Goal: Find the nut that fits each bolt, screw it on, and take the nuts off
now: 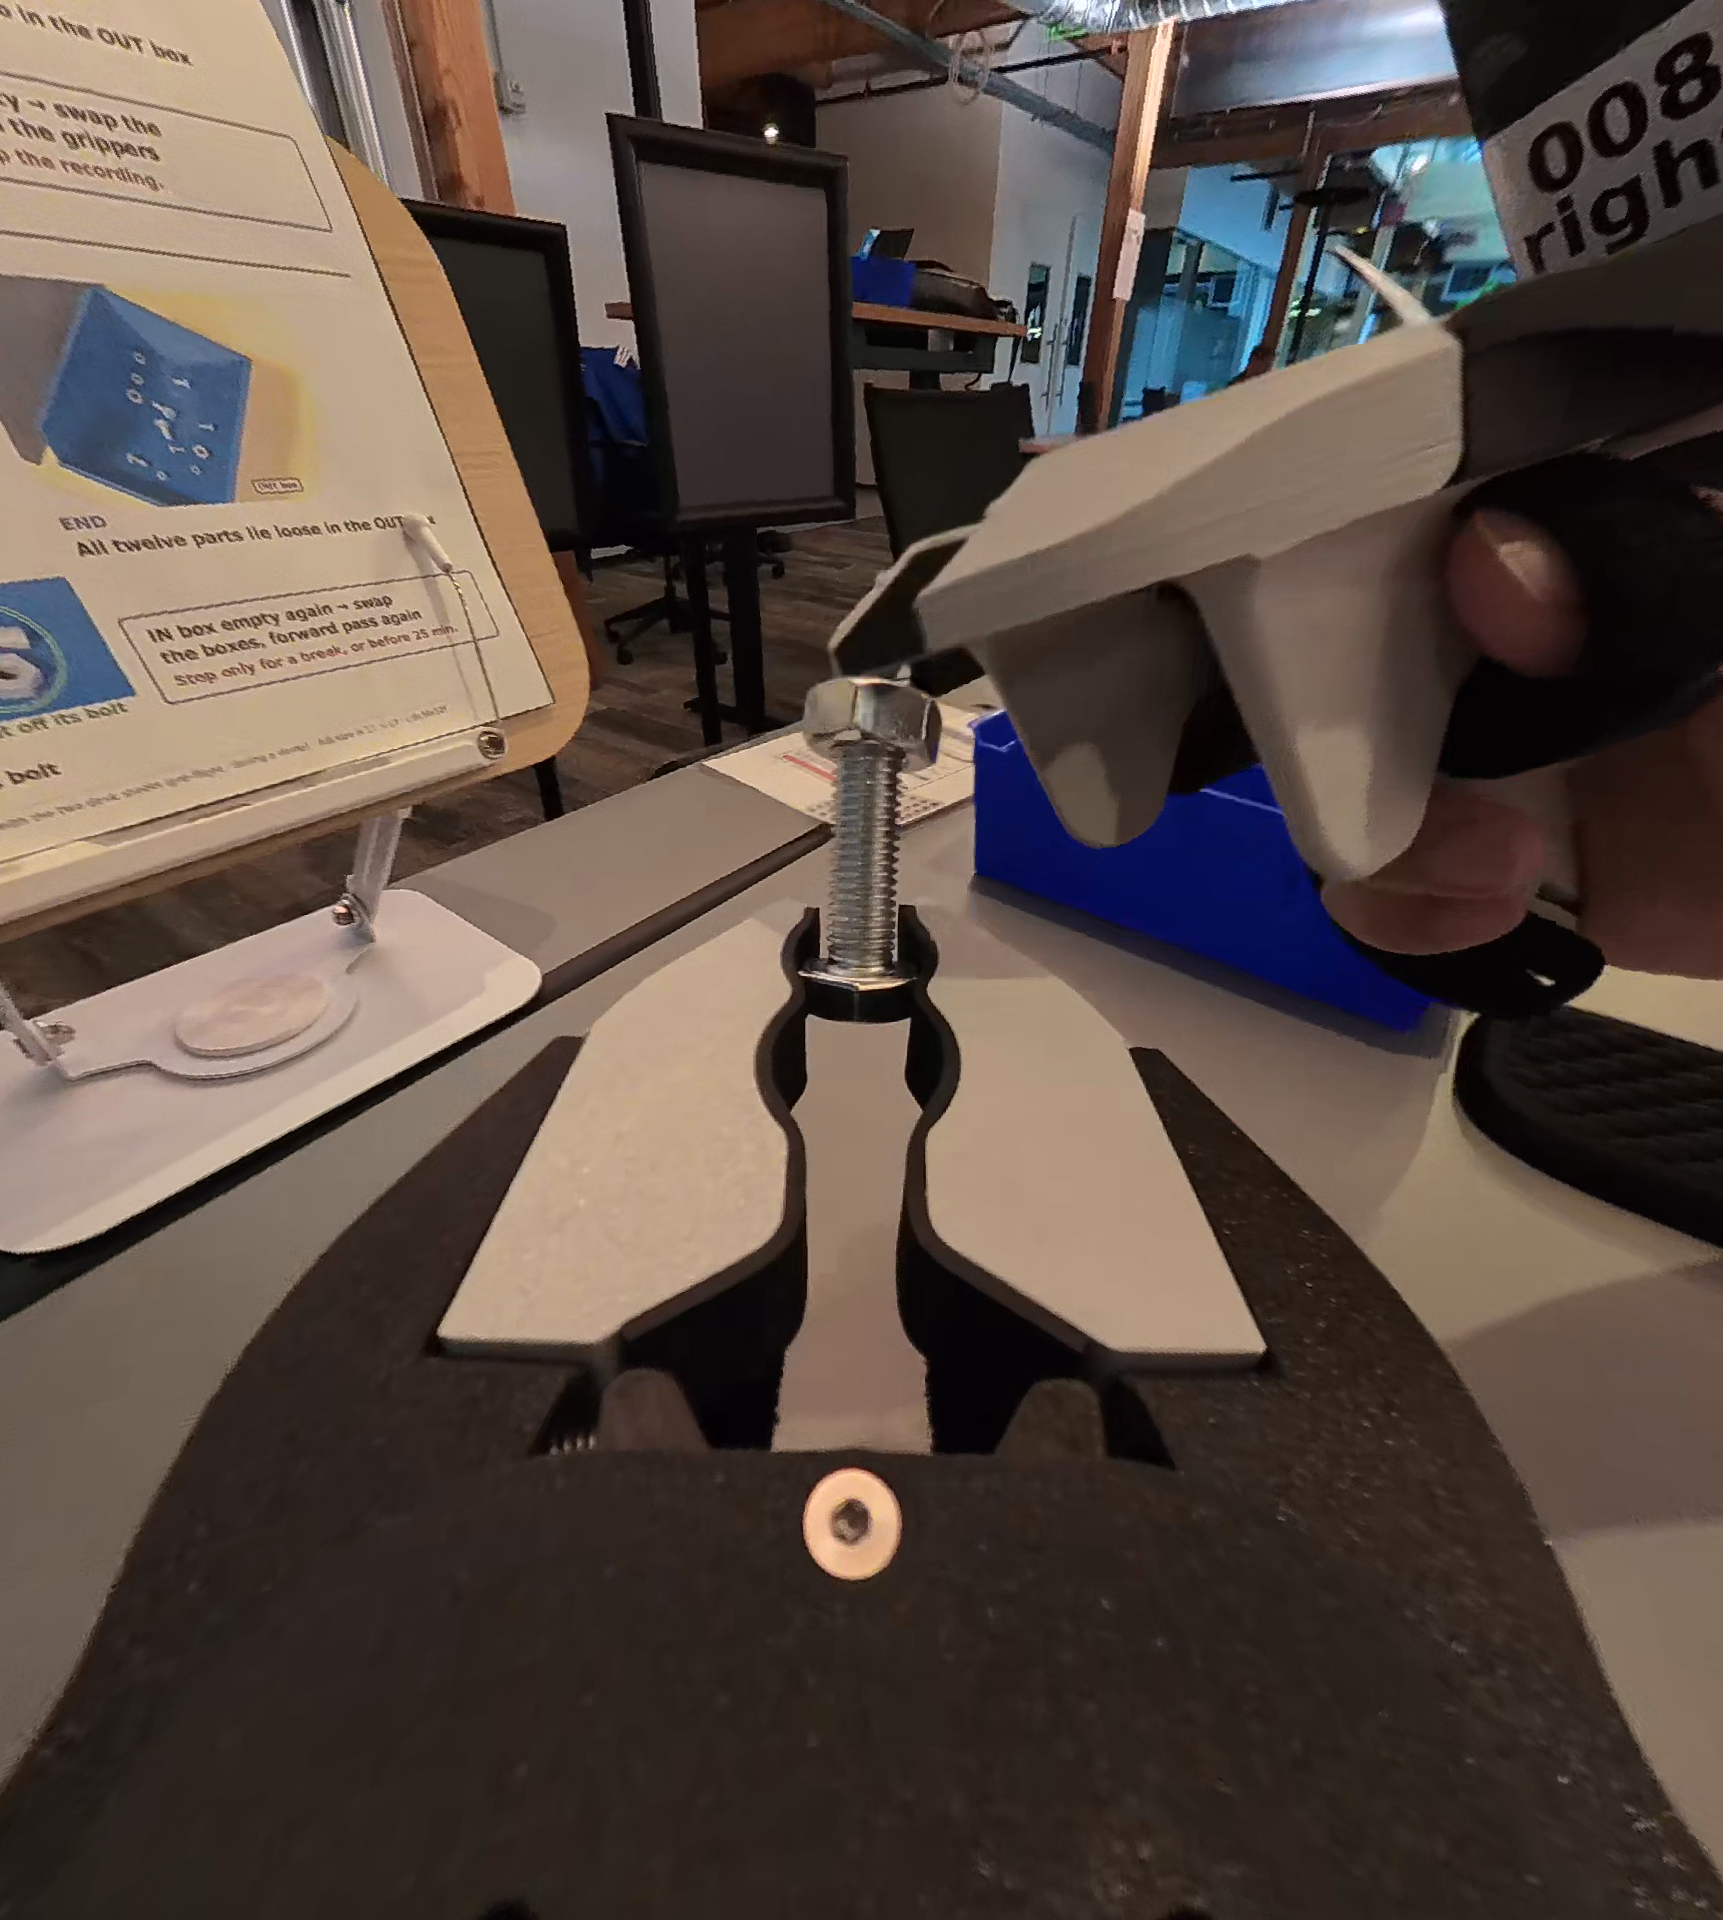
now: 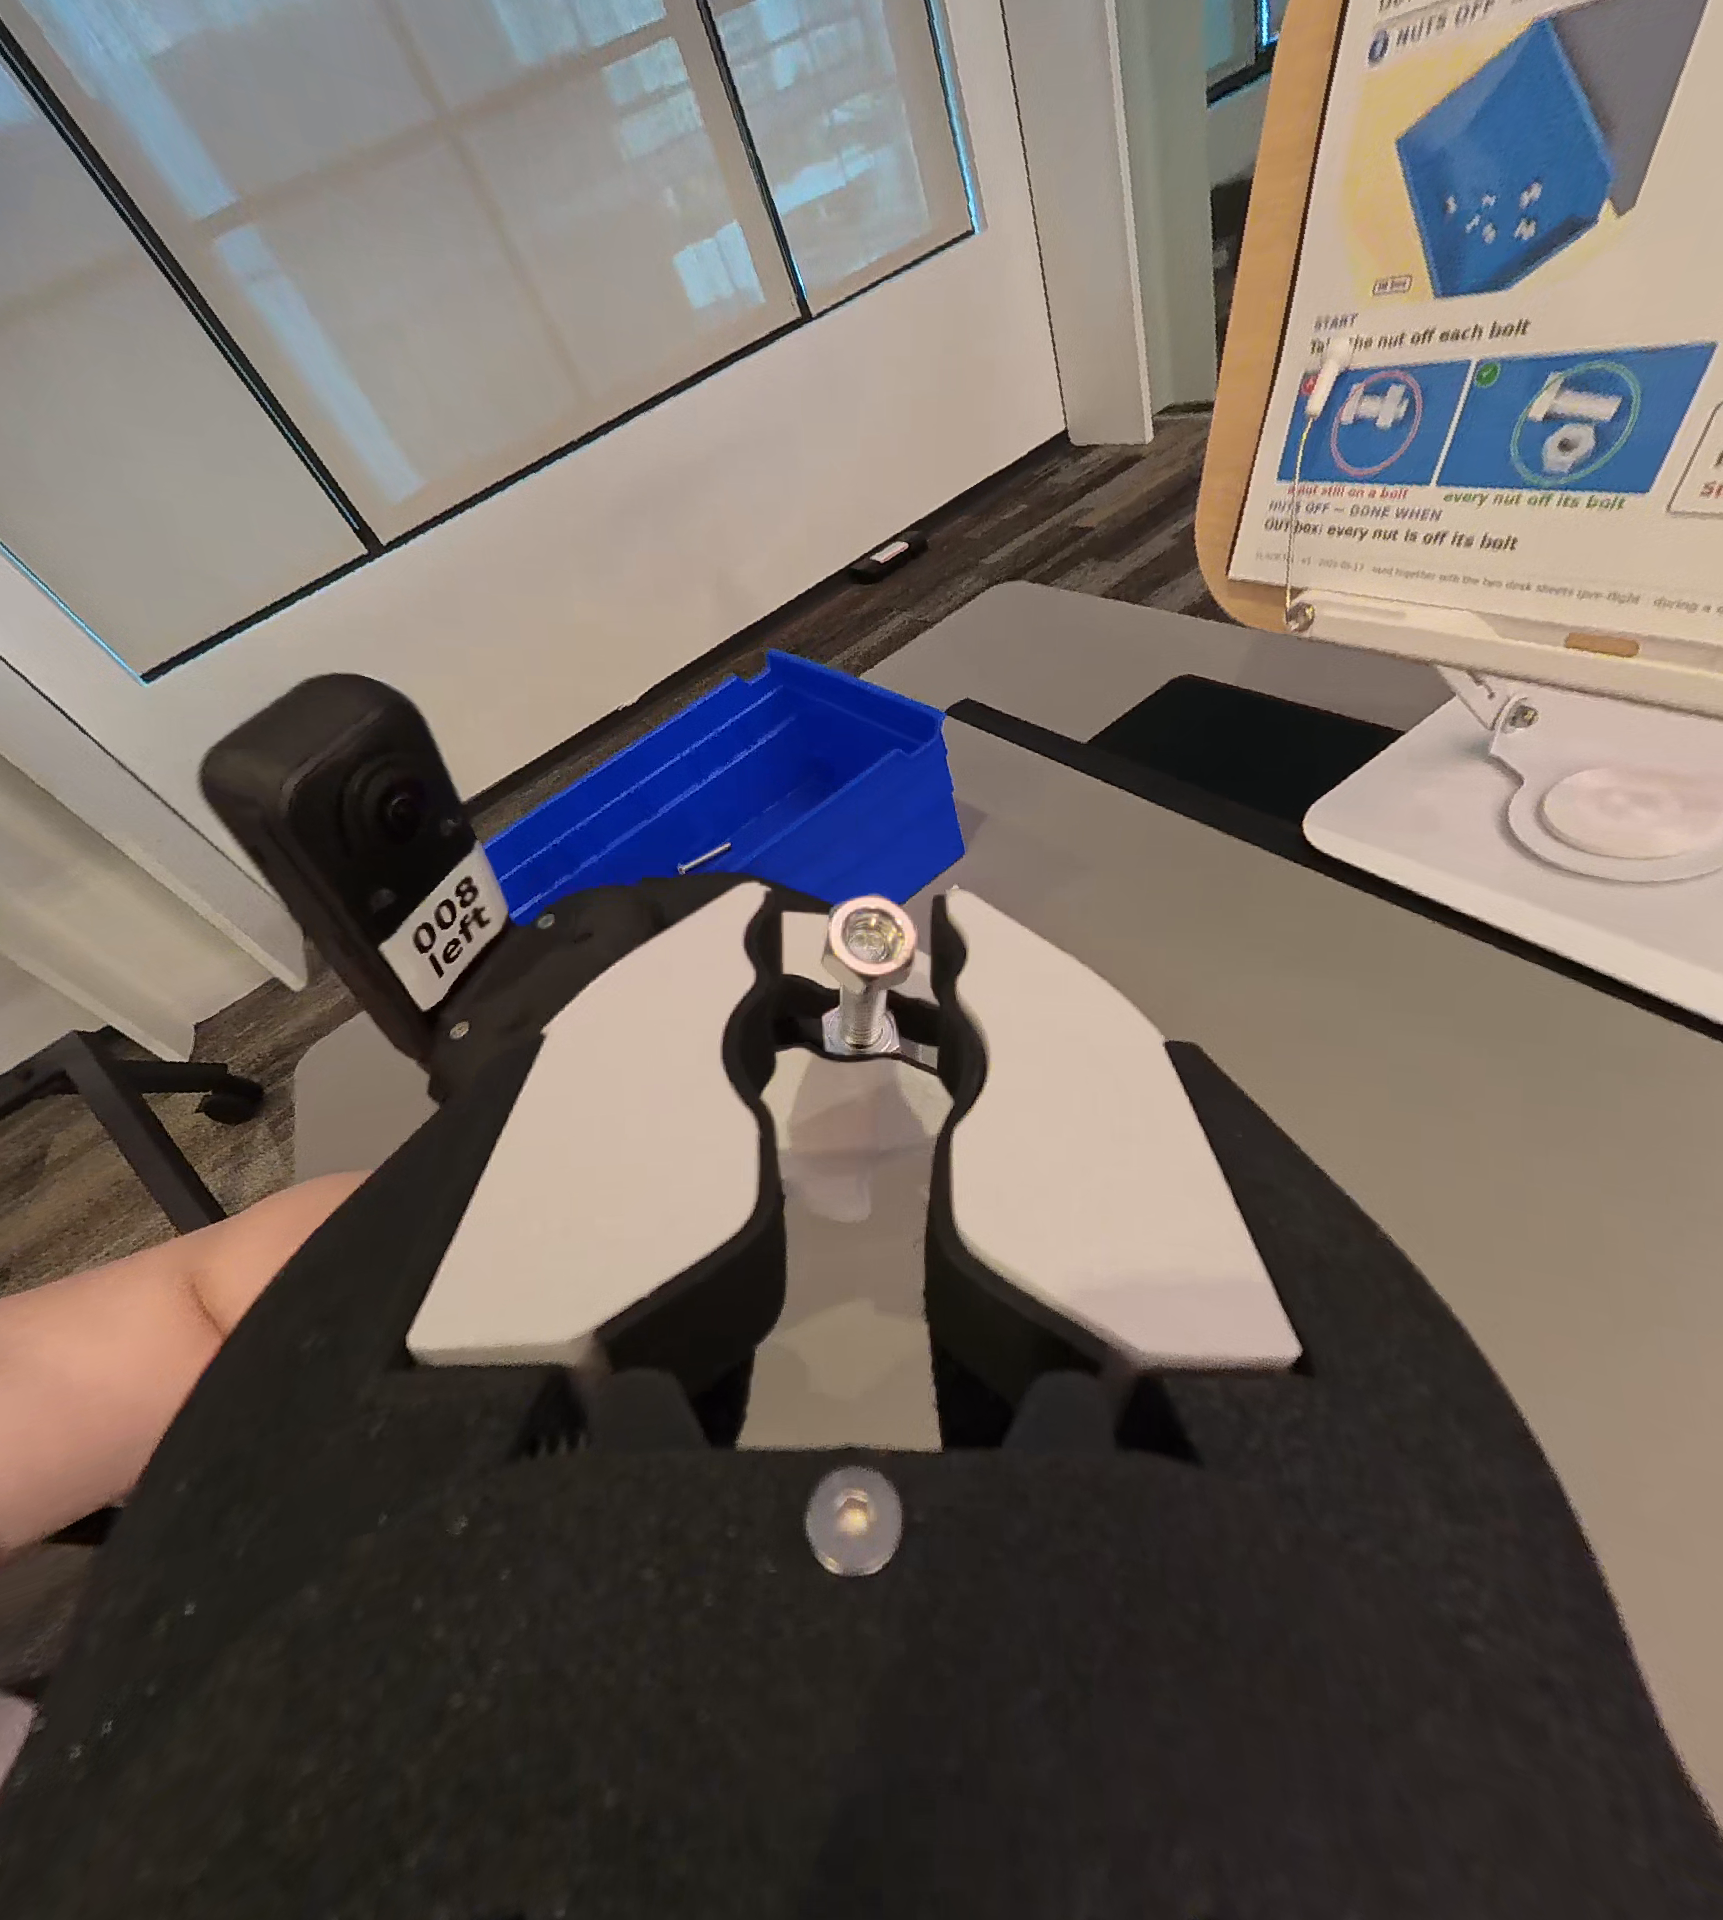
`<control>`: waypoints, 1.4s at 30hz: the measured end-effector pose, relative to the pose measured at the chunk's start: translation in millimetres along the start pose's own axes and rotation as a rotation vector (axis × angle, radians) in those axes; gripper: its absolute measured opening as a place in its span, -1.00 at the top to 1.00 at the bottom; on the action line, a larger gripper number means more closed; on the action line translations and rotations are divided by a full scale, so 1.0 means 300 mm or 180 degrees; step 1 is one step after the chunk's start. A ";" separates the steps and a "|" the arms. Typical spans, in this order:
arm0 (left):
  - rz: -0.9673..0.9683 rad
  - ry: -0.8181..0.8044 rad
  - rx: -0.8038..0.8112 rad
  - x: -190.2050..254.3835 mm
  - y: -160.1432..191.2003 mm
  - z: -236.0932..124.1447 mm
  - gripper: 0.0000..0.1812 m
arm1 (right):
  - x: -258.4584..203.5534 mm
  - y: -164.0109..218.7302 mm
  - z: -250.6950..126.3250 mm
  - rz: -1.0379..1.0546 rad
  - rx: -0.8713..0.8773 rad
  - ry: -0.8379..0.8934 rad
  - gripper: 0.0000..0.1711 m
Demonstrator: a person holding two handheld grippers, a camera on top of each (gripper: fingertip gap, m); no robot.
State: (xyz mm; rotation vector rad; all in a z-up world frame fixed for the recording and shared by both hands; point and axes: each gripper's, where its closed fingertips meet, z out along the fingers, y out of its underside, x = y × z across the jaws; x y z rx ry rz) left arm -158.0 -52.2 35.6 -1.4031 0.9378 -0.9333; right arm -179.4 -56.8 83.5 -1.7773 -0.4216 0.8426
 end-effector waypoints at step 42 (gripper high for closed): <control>-0.0287 0.1679 0.0666 0.269 -0.113 -0.064 0.85 | -0.175 0.009 -0.147 -0.1503 0.0357 -0.1315 0.80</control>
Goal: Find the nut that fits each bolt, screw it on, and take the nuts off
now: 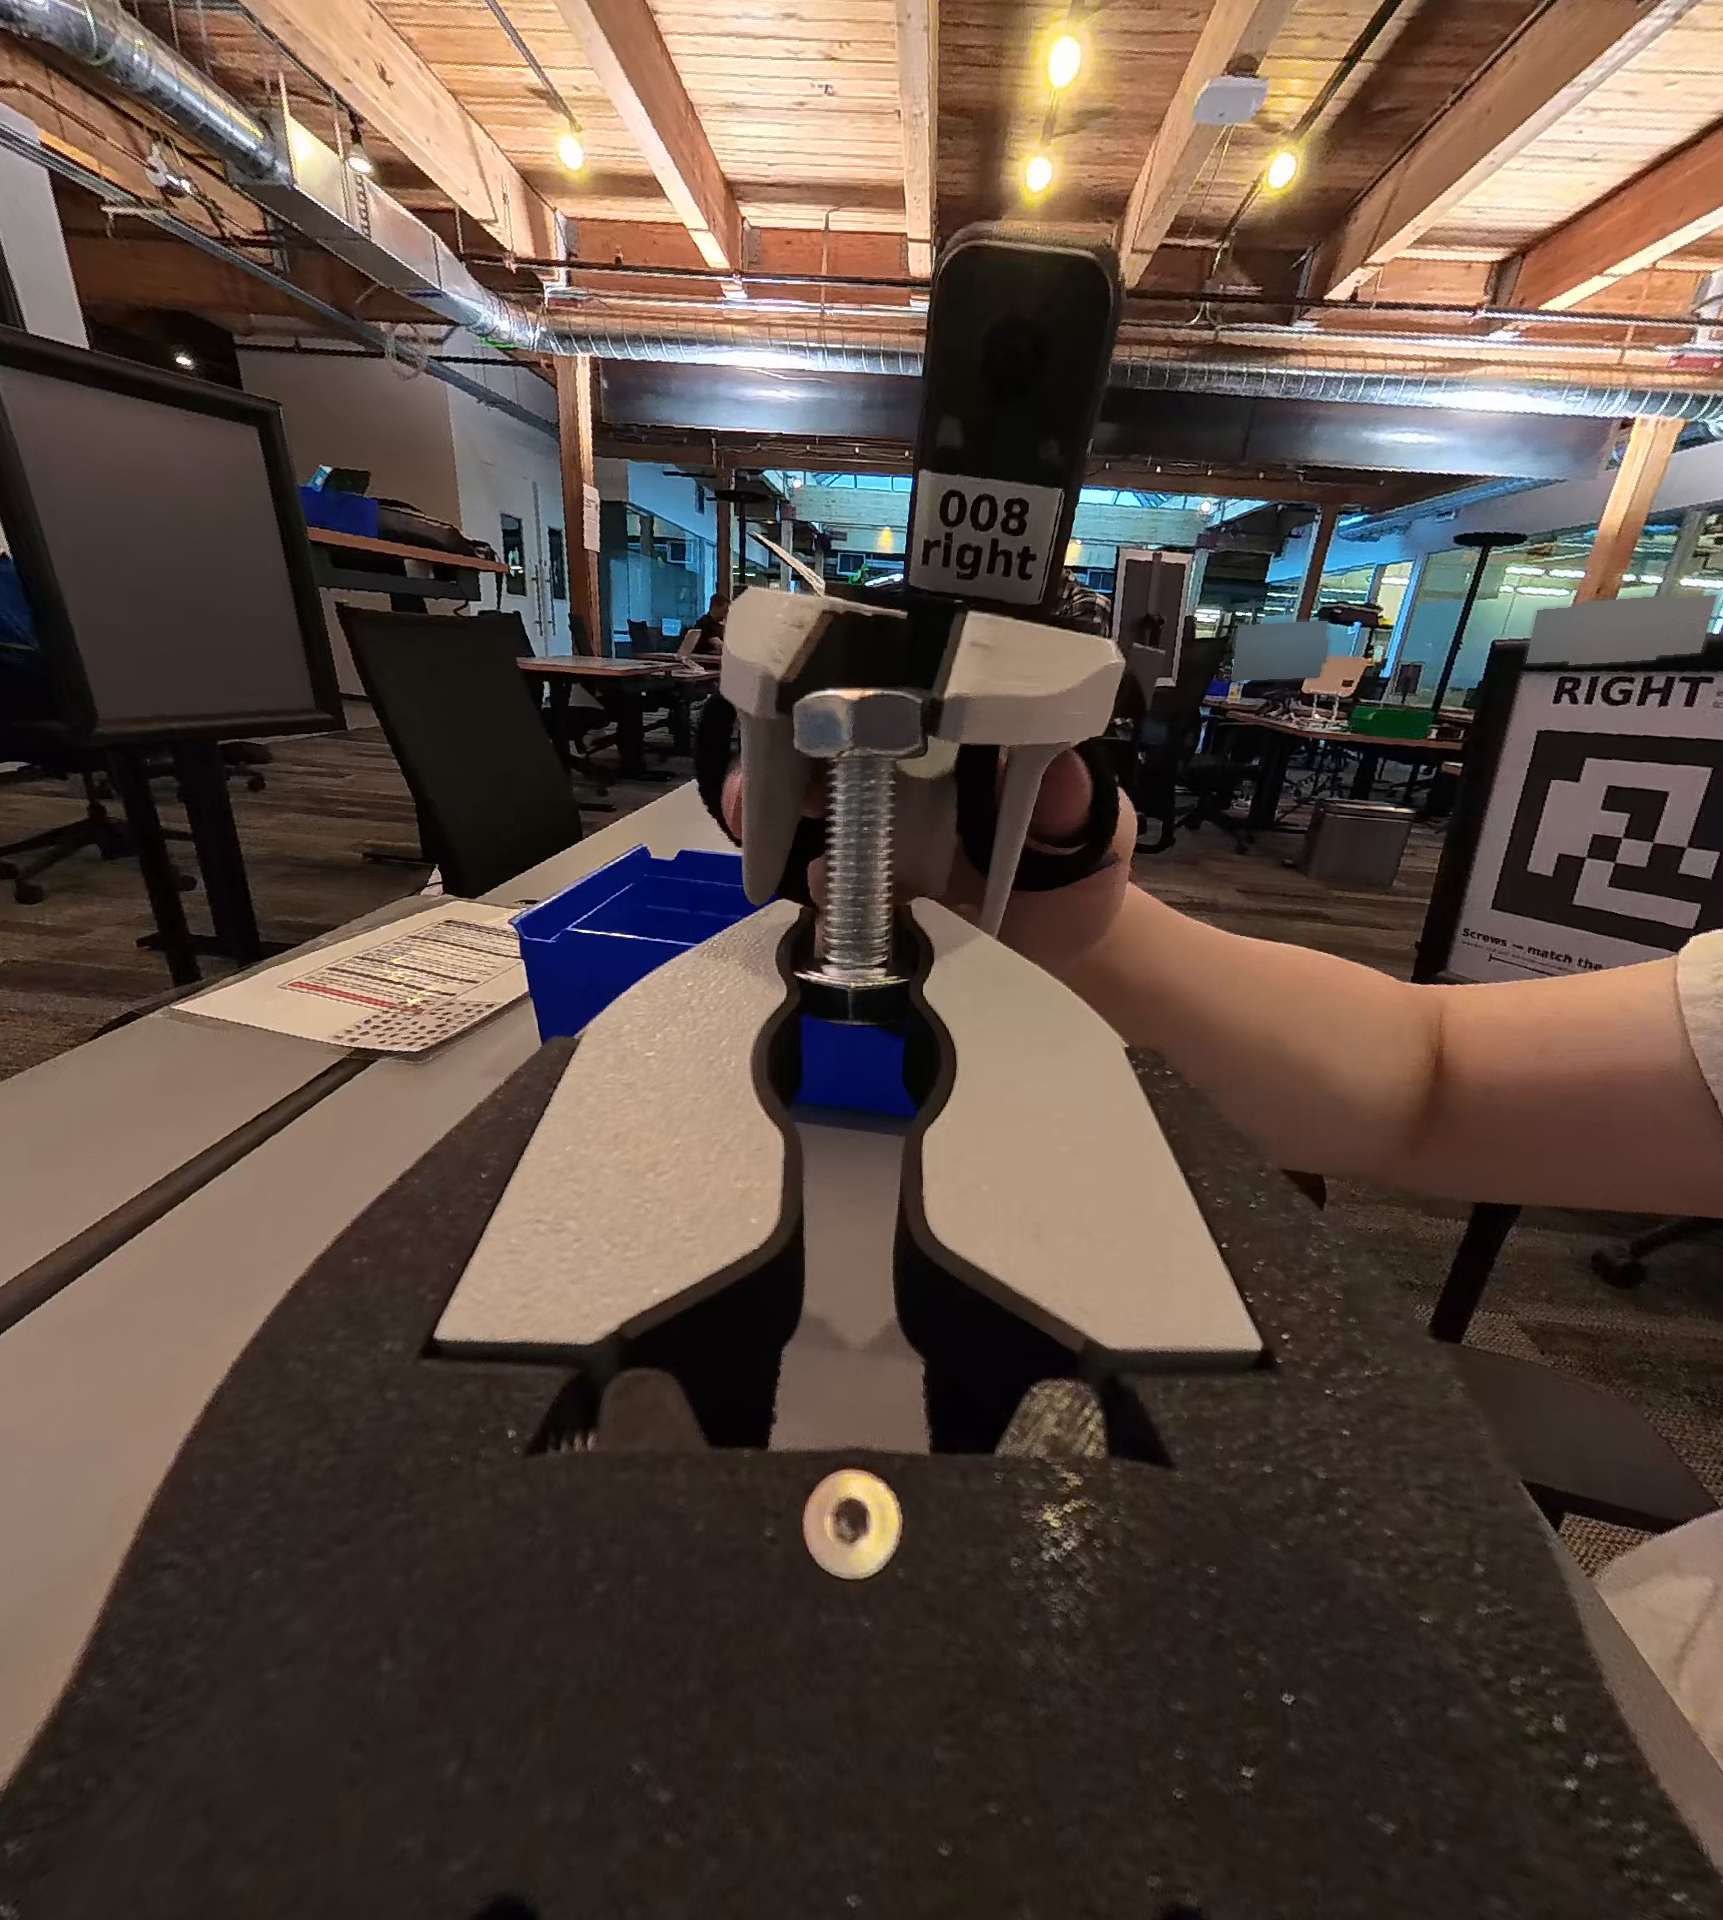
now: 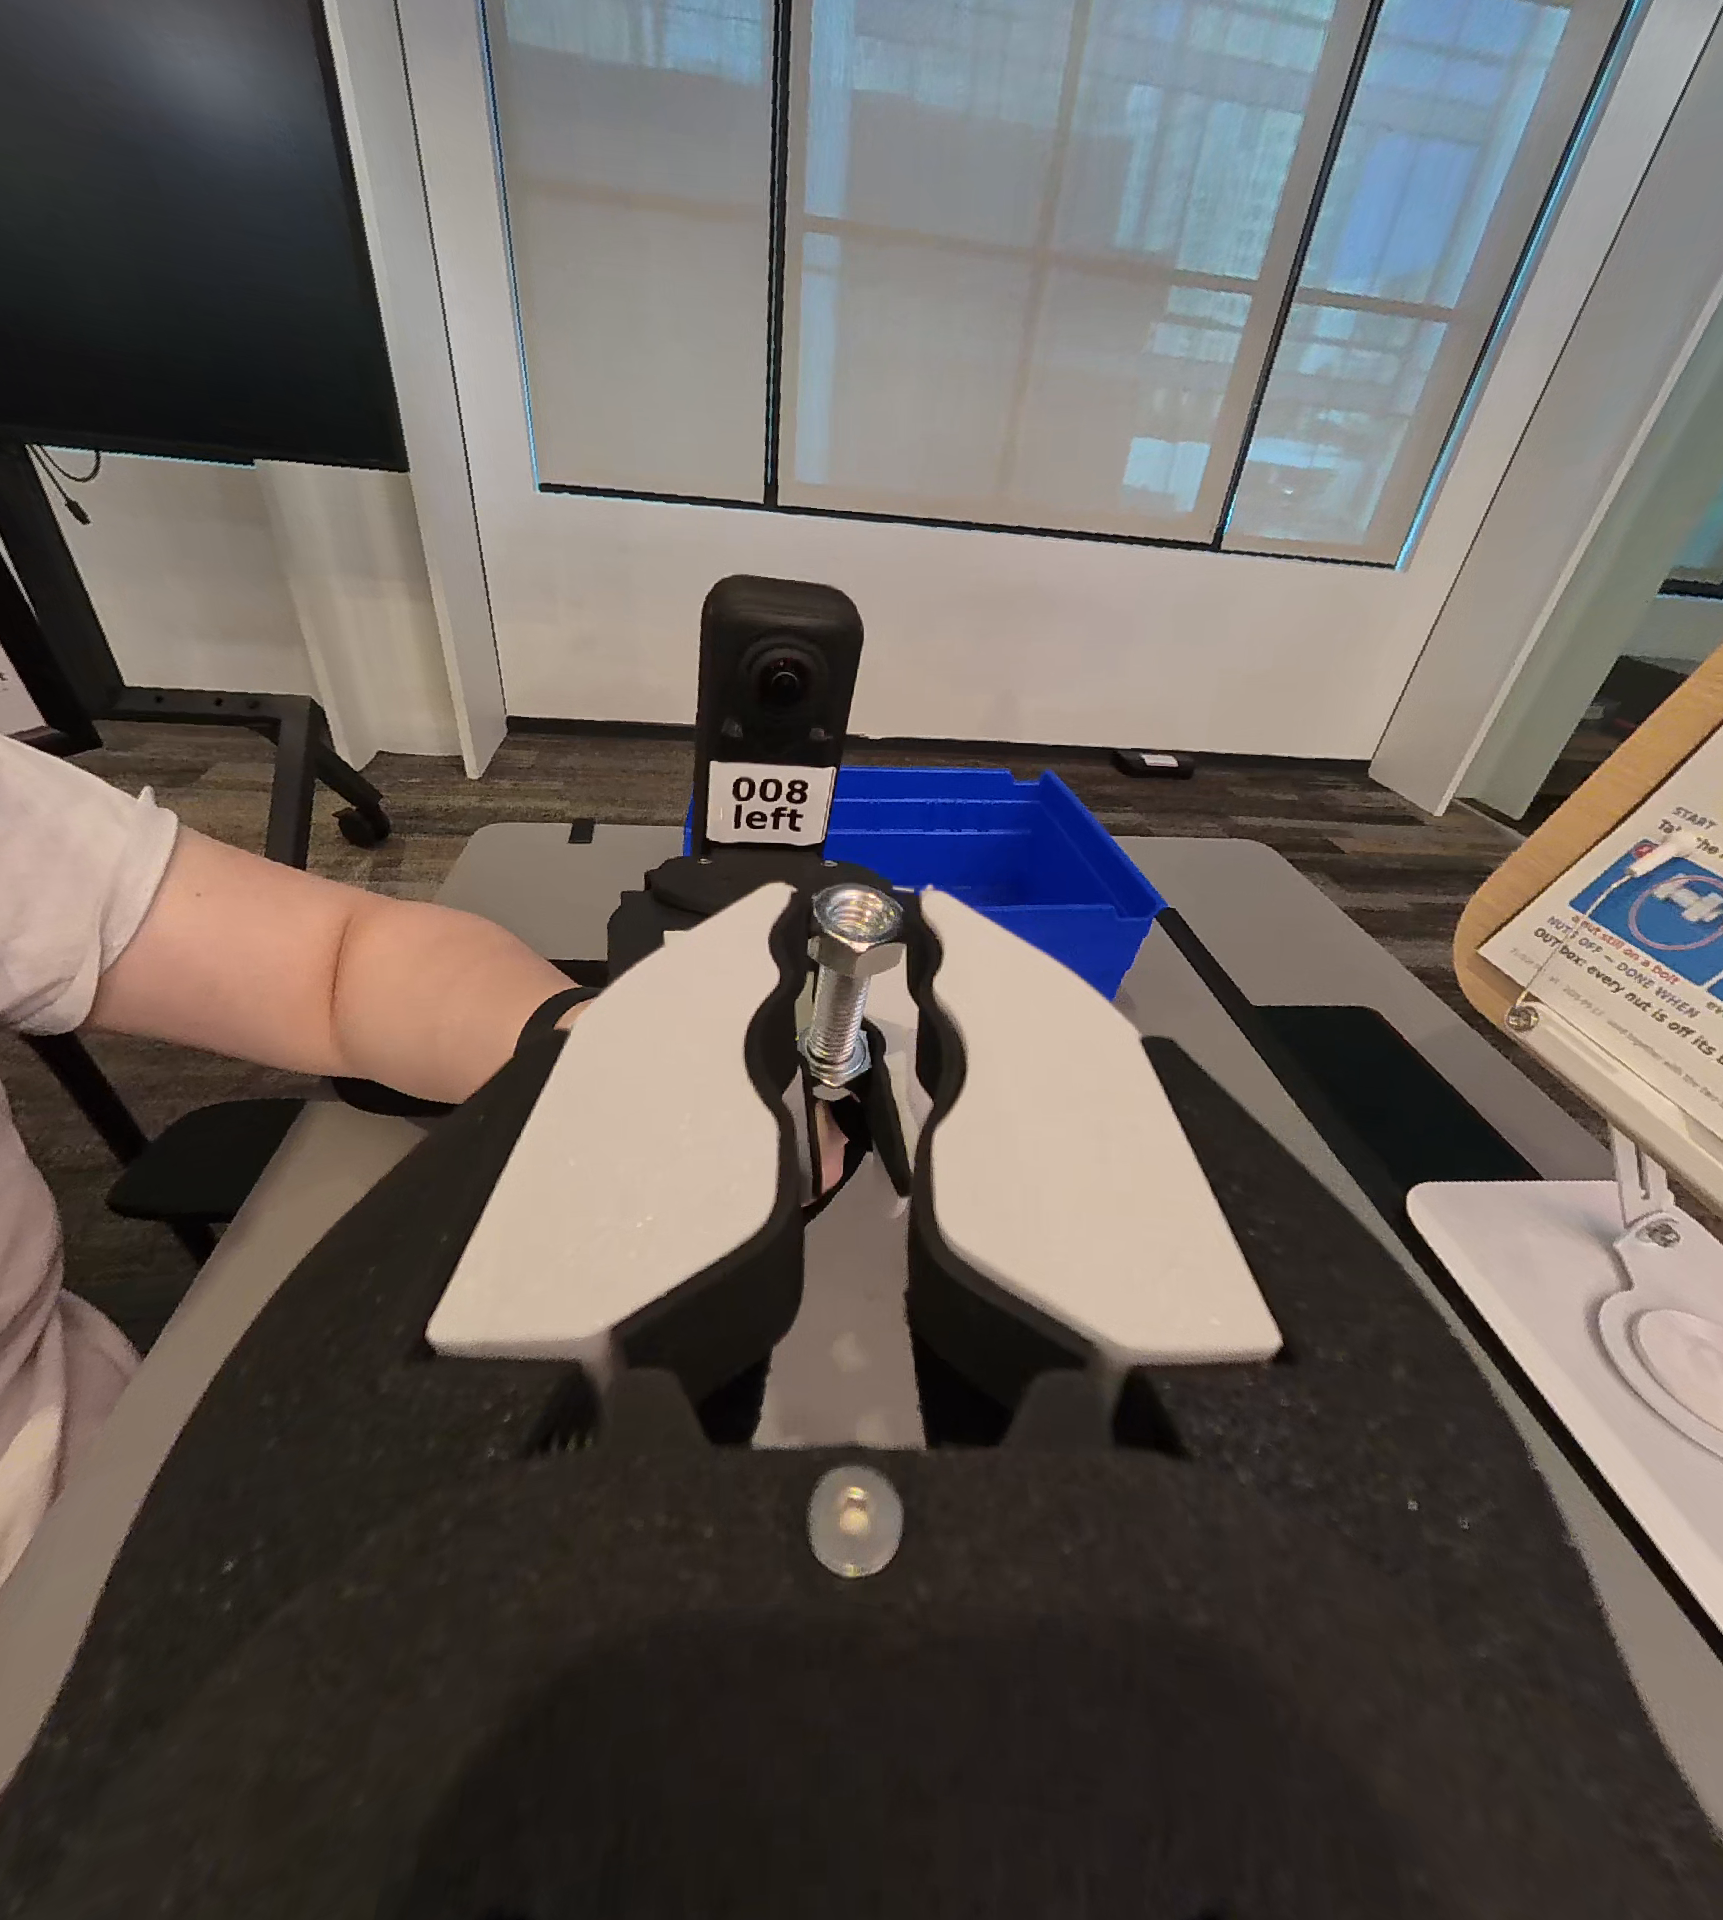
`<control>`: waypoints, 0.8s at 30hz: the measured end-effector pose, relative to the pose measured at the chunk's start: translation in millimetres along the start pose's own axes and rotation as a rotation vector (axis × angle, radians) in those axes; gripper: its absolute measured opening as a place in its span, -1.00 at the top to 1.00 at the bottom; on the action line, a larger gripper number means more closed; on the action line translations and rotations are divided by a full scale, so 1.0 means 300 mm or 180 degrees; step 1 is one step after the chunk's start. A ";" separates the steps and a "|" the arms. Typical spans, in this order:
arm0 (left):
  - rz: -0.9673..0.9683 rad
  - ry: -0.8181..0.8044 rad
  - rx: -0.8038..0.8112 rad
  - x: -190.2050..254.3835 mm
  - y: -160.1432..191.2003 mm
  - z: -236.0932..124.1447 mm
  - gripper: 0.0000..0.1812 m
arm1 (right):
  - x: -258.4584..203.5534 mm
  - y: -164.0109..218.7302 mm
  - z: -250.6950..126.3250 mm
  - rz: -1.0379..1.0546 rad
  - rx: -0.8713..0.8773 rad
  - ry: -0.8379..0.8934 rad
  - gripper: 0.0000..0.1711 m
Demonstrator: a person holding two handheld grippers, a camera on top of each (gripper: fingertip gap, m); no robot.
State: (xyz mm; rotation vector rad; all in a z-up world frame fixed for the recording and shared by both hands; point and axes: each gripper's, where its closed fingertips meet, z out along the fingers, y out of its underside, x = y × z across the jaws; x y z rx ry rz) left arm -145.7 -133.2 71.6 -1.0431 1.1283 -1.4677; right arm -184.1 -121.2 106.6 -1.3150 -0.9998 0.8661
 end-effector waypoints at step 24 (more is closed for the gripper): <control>0.0672 -0.1705 -0.0570 -0.221 0.052 -0.084 0.85 | 0.154 0.088 0.058 0.1155 0.0030 0.1561 0.80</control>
